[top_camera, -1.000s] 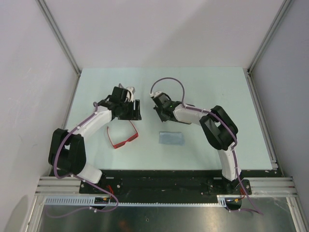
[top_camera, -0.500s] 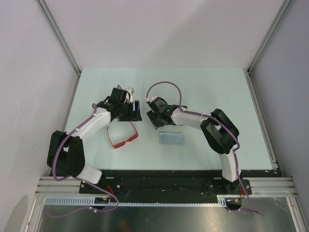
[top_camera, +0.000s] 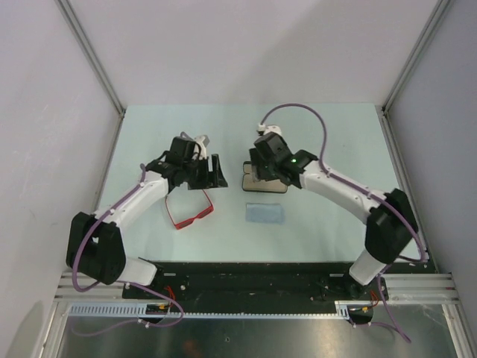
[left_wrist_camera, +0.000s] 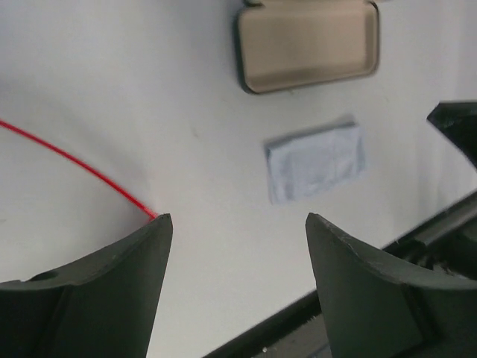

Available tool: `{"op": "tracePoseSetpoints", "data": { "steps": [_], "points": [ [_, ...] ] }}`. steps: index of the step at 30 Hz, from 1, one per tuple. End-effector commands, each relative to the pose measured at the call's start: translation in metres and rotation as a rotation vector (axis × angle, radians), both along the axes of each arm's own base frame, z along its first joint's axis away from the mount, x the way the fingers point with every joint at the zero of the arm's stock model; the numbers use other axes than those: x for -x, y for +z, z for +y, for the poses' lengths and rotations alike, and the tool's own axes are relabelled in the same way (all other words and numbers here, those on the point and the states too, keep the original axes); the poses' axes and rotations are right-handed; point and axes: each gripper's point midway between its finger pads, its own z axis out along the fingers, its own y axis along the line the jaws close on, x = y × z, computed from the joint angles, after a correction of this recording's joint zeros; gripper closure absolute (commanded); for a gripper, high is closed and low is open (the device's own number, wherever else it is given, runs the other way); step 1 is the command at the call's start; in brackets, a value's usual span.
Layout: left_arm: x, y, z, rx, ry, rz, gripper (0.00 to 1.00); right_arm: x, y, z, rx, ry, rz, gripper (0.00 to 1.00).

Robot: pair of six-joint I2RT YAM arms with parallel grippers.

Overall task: Organize the sunglasses
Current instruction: Move the opened sunglasses case to the center of the board, then pick up the folded cleaning cloth from the center of the board.

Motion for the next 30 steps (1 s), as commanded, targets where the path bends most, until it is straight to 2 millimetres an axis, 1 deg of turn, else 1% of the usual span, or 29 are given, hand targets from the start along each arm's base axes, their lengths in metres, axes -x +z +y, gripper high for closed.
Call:
{"op": "tracePoseSetpoints", "data": {
  "steps": [1, 3, 4, 5, 7, 8, 10, 11, 12, 13, 14, 15, 17, 18, 22, 25, 30],
  "points": [
    [0.027, 0.011, -0.049, 0.11, -0.087, 0.038, 0.21, 0.029, -0.003, -0.052, -0.06, -0.223, 0.084, 0.34],
    [0.032, 0.003, -0.059, 0.102, -0.092, 0.056, 0.22, 0.035, -0.005, -0.064, -0.089, -0.26, 0.094, 0.34],
    [0.037, -0.002, -0.065, 0.098, -0.092, 0.072, 0.22, 0.04, -0.001, -0.067, -0.116, -0.27, 0.097, 0.34],
    [0.039, -0.013, -0.068, 0.094, -0.089, 0.1, 0.24, 0.047, -0.012, -0.073, -0.107, -0.277, 0.118, 0.34],
    [0.045, -0.021, -0.077, 0.117, -0.095, 0.149, 0.28, 0.053, -0.016, -0.077, -0.117, -0.283, 0.133, 0.35],
    [0.047, -0.03, -0.08, 0.116, -0.098, 0.17, 0.3, 0.059, -0.021, -0.08, -0.118, -0.287, 0.143, 0.35],
    [0.051, -0.036, -0.089, 0.129, -0.117, 0.193, 0.36, 0.064, -0.027, -0.086, -0.118, -0.303, 0.16, 0.35],
    [0.054, -0.045, -0.091, 0.121, -0.119, 0.22, 0.36, 0.066, -0.029, -0.087, -0.126, -0.31, 0.167, 0.35],
    [0.056, -0.05, -0.093, 0.118, -0.124, 0.233, 0.38, 0.072, -0.038, -0.09, -0.122, -0.314, 0.185, 0.35],
    [0.058, -0.053, -0.095, 0.115, -0.122, 0.246, 0.39, 0.074, -0.041, -0.092, -0.128, -0.32, 0.198, 0.35],
    [0.058, -0.06, -0.095, 0.102, -0.113, 0.254, 0.39, 0.075, -0.04, -0.091, -0.151, -0.324, 0.195, 0.35],
    [0.061, -0.067, -0.096, 0.09, -0.114, 0.271, 0.39, 0.081, -0.049, -0.093, -0.149, -0.322, 0.221, 0.35],
    [0.061, -0.075, -0.097, 0.081, -0.103, 0.282, 0.41, 0.082, -0.054, -0.094, -0.172, -0.328, 0.227, 0.36],
    [0.063, -0.082, -0.098, 0.072, -0.102, 0.296, 0.42, 0.089, -0.061, -0.093, -0.177, -0.321, 0.253, 0.36],
    [0.062, -0.089, -0.105, 0.071, -0.084, 0.318, 0.43, 0.096, -0.073, -0.091, -0.193, -0.321, 0.283, 0.37],
    [0.061, -0.095, -0.104, 0.057, -0.042, 0.333, 0.44, 0.097, -0.079, -0.09, -0.207, -0.325, 0.291, 0.37],
    [0.056, -0.108, -0.101, 0.003, 0.036, 0.325, 0.48, 0.096, -0.085, -0.088, -0.222, -0.33, 0.292, 0.37]
  ]
}}
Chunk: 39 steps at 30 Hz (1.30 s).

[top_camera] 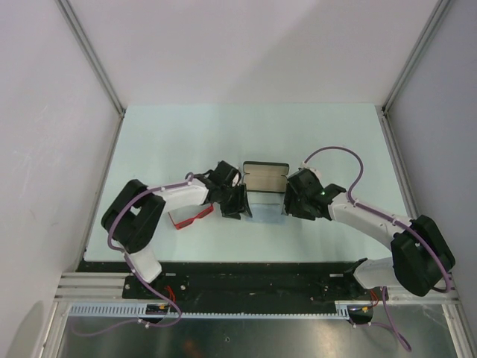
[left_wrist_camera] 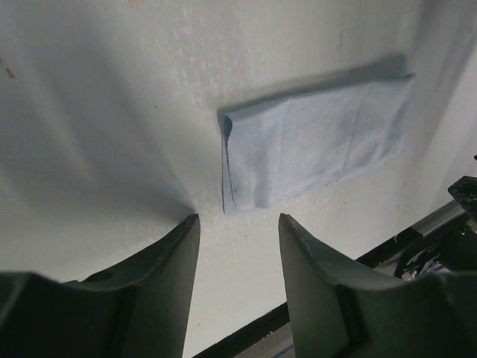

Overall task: Organize the sunglasses
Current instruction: Pick up the folded cleaning cloth from the center of the board.

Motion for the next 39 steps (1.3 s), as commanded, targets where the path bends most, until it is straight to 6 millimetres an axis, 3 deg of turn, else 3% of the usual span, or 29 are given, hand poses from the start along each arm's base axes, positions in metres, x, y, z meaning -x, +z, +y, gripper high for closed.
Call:
{"op": "tracePoseSetpoints", "data": {
  "steps": [1, 9, 14, 29, 31, 33, 39],
  "points": [
    [-0.013, -0.005, -0.003, -0.042, 0.097, -0.031, 0.49, -0.01, 0.007, 0.009, -0.063, -0.031, -0.044, 0.38],
    [-0.015, -0.022, -0.009, -0.113, 0.121, -0.046, 0.55, -0.007, -0.001, 0.002, -0.048, -0.037, -0.037, 0.38],
    [-0.012, -0.031, -0.001, -0.147, 0.141, -0.04, 0.62, -0.006, -0.002, 0.0, -0.049, -0.044, -0.034, 0.38],
    [-0.011, -0.037, 0.01, -0.194, 0.138, -0.06, 0.85, -0.007, -0.003, 0.0, -0.059, -0.038, -0.029, 0.38],
    [-0.012, -0.038, 0.013, -0.207, 0.138, -0.067, 0.85, -0.008, -0.003, -0.001, -0.059, -0.039, -0.032, 0.39],
    [-0.012, -0.035, 0.017, -0.224, 0.135, -0.081, 0.77, -0.008, -0.003, 0.0, -0.063, -0.04, -0.032, 0.39],
    [-0.01, -0.031, 0.022, -0.241, 0.121, -0.1, 0.68, -0.009, -0.006, 0.0, -0.059, -0.038, -0.025, 0.39]
  ]
}}
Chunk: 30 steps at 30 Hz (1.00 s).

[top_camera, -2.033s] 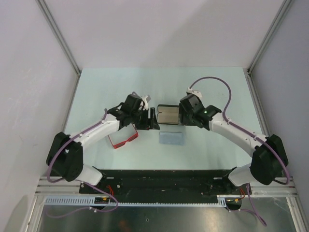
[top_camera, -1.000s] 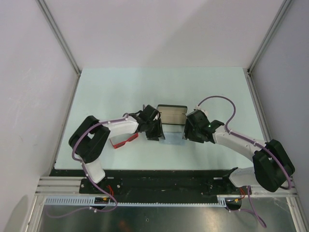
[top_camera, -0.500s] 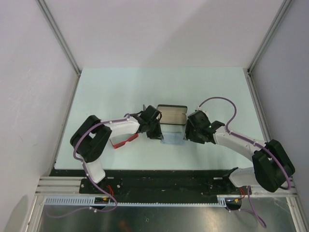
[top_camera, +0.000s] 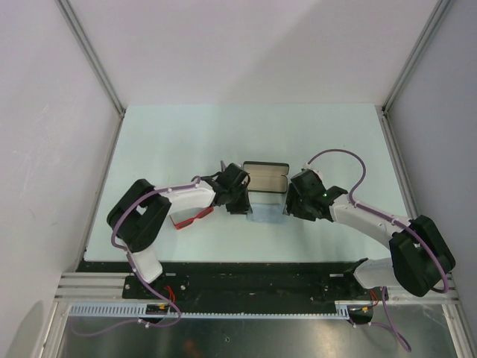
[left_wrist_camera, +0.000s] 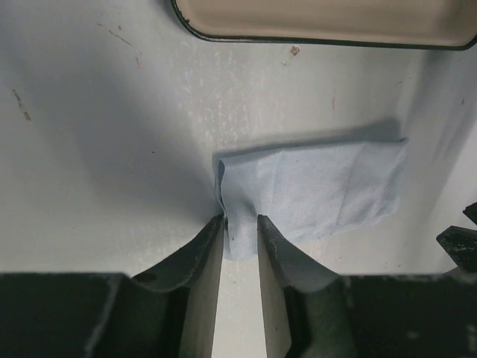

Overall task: Organize the sunglasses
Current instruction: Pick up the folded cleaning cloth from the center of the board.

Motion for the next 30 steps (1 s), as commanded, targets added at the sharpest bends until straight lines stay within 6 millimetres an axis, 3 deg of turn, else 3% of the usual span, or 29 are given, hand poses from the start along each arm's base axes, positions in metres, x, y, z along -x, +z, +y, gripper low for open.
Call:
{"op": "tracePoseSetpoints", "data": {
  "steps": [1, 18, 30],
  "points": [
    [0.012, -0.019, 0.031, -0.146, -0.003, 0.014, 0.67, -0.005, 0.003, 0.002, -0.017, -0.009, -0.021, 0.39],
    [0.02, -0.039, 0.02, -0.151, -0.06, 0.094, 0.72, -0.007, 0.003, 0.0, -0.023, -0.009, -0.016, 0.39],
    [0.021, -0.039, 0.025, -0.167, -0.064, 0.085, 0.99, -0.008, 0.006, 0.001, -0.033, -0.009, -0.022, 0.39]
  ]
}}
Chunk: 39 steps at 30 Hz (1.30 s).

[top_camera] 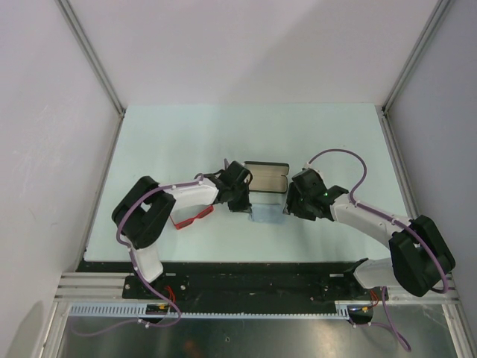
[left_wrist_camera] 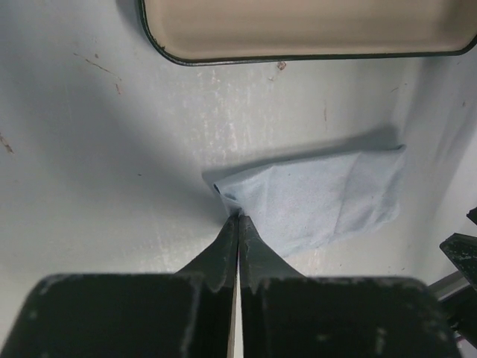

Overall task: Organize the sunglasses
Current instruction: Pick up the folded cleaning cloth from the center of the board.

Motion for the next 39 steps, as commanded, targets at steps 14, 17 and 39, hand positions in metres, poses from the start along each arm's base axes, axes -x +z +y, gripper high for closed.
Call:
{"op": "tracePoseSetpoints", "data": {
  "steps": [14, 17, 39],
  "points": [
    [0.004, 0.046, 0.019, -0.056, -0.106, -0.128, 1.0, -0.014, 0.033, -0.003, -0.082, -0.032, -0.1, 0.4],
    [0.005, 0.059, 0.018, -0.032, -0.118, -0.148, 0.99, -0.015, 0.031, -0.001, -0.09, -0.028, -0.095, 0.39],
    [0.029, 0.014, 0.045, -0.136, -0.144, -0.06, 0.99, -0.004, -0.017, 0.067, -0.125, 0.175, 0.022, 0.5]
  ]
}}
